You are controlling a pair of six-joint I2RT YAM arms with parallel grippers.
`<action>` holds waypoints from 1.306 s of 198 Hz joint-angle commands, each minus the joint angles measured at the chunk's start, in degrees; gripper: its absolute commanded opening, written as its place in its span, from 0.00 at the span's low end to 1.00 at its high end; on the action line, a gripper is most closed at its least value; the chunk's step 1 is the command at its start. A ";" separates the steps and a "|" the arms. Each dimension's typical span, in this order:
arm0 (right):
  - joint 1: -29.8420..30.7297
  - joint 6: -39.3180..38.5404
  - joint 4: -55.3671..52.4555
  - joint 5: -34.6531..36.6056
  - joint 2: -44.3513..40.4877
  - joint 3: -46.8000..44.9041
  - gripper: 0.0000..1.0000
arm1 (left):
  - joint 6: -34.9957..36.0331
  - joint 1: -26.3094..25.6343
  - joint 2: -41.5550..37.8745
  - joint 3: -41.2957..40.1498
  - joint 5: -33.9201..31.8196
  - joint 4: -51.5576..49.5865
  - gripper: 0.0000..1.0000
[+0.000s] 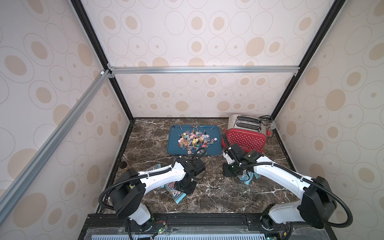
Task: Pour candies out of the ziploc bag
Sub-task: Adjust the ziploc bag at the center of the board.
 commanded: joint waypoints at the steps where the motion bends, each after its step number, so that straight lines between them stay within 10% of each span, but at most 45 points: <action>1: 0.17 0.97 -2.54 1.81 -1.18 0.56 0.19 | 2.67 -0.42 0.66 -2.21 -1.48 4.36 0.37; 160: 0.26 0.89 -2.40 1.79 1.03 1.64 0.20 | 1.82 -1.13 4.09 -7.51 -5.04 10.64 0.37; 259: 0.23 0.78 -1.59 1.28 1.59 1.21 0.20 | 1.36 -1.13 4.36 -6.66 -7.00 9.81 0.12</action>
